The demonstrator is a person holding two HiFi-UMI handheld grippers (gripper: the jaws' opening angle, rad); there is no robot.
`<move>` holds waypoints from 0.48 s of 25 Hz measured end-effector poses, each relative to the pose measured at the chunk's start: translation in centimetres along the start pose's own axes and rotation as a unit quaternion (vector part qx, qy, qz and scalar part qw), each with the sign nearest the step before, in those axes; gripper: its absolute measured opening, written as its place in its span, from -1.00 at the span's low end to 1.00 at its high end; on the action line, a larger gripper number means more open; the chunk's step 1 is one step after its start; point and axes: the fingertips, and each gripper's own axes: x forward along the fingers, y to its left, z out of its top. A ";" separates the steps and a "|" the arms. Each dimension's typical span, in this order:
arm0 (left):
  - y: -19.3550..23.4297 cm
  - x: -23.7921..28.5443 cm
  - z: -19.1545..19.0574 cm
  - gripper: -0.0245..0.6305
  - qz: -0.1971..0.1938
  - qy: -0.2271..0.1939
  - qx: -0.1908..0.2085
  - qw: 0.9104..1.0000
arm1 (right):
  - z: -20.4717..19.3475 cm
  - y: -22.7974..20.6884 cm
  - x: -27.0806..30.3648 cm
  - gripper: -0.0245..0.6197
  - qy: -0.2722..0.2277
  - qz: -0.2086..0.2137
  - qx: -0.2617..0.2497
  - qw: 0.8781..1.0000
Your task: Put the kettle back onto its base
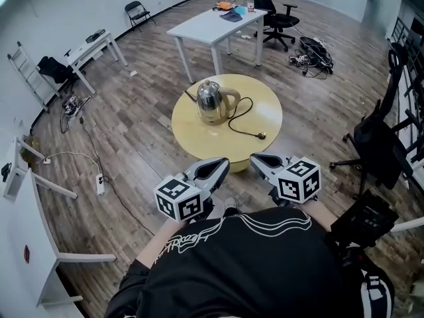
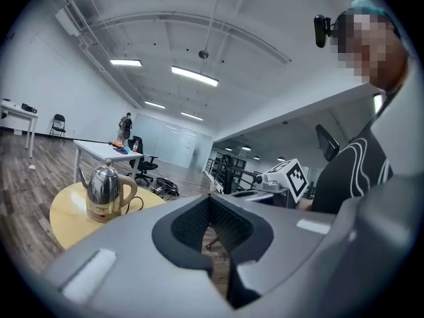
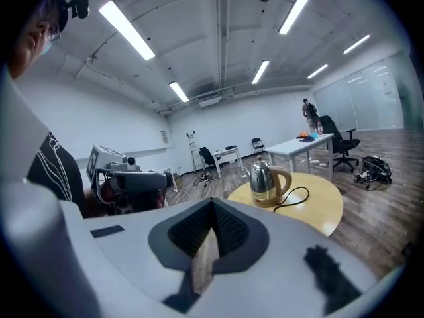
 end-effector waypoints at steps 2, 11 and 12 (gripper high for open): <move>-0.7 -0.3 0.1 -0.90 -0.004 -0.005 -0.009 1.000 | 0.3 0.5 -0.7 -0.91 -0.009 0.004 0.001 1.000; -2.9 0.0 0.5 -0.90 -0.015 -0.012 -0.028 0.999 | 0.9 1.1 -2.7 -0.90 -0.021 0.014 0.011 1.000; -3.2 -0.3 0.4 -0.90 -0.015 -0.015 -0.027 0.999 | 0.6 1.4 -2.8 -0.90 -0.020 0.014 0.011 1.000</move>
